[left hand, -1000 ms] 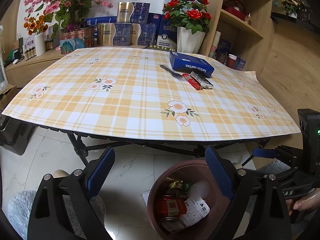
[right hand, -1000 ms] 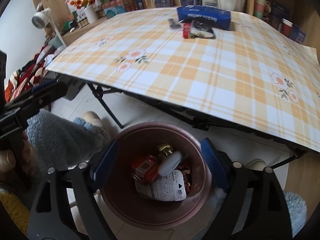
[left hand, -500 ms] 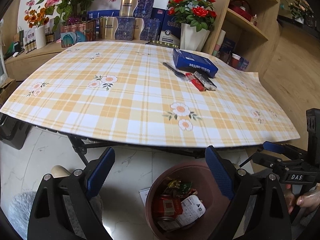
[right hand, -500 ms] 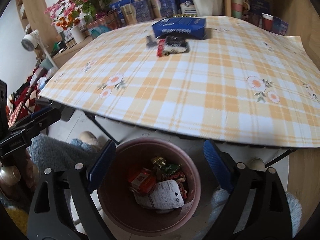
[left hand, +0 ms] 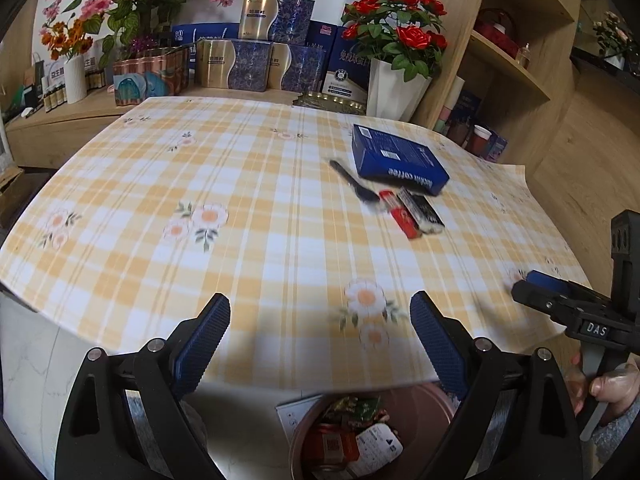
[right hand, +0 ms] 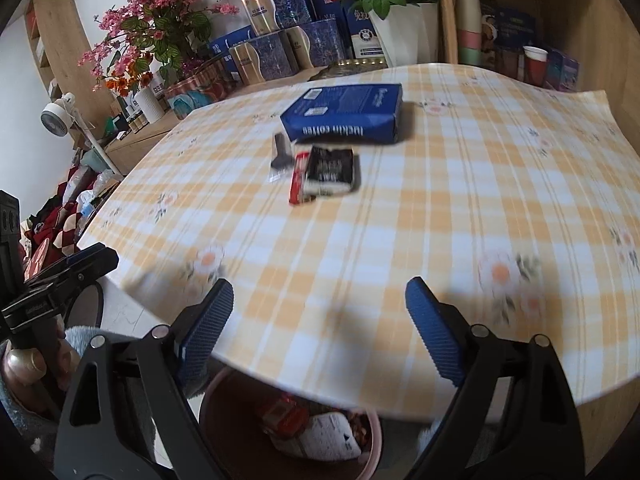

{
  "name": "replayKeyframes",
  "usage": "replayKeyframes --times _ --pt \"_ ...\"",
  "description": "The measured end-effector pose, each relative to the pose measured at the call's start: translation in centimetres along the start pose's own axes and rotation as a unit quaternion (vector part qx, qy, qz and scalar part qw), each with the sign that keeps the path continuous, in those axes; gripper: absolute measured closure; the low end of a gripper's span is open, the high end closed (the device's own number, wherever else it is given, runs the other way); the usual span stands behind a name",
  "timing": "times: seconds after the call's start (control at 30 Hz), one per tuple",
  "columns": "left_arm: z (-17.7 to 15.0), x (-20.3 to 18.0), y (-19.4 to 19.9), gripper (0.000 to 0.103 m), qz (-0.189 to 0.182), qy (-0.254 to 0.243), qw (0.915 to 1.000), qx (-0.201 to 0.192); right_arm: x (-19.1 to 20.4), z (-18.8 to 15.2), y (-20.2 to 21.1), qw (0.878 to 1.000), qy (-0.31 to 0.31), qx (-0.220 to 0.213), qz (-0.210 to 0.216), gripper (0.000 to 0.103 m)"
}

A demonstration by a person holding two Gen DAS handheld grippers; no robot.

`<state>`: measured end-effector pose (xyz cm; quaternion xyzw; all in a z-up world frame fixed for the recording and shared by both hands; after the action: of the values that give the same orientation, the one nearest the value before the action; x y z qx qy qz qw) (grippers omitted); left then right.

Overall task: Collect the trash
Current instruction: 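Move both grippers back toward the items on the table, then grasp the black Face snack pack with the right gripper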

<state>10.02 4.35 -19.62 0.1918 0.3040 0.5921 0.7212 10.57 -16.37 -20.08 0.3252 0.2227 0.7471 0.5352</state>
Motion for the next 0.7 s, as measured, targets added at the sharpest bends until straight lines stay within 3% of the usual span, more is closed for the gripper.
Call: replayKeyframes --times 0.27,0.5,0.67,0.7 --pt "3.9 0.1 -4.0 0.020 -0.011 0.025 0.9993 0.025 -0.1 5.5 -7.0 0.999 -0.010 0.025 0.019 0.024" --pt "6.8 -1.4 -8.2 0.021 -0.010 -0.013 0.9993 0.034 -1.2 8.0 -12.7 0.997 -0.045 0.070 0.008 0.029" --pt "7.5 -2.8 -11.1 0.021 -0.011 -0.051 0.9977 0.044 -1.4 8.0 -13.8 0.996 -0.034 0.082 0.000 0.044" --pt "7.6 -3.1 -11.6 0.021 -0.010 -0.061 0.9971 0.045 -1.4 8.0 -13.8 0.996 -0.030 0.083 -0.001 0.057"
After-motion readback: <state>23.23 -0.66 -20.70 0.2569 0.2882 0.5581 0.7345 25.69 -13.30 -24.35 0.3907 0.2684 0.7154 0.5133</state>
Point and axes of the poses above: each gripper's, at about its wrist camera, not at the fingertips, and y roughly against the way its jaws point, x to its left, z to its top, the point moved 4 cm from there along -y, roughly the way its jaws point, and after that the axes turned 4 degrees about -x, right-handed, at the moved point
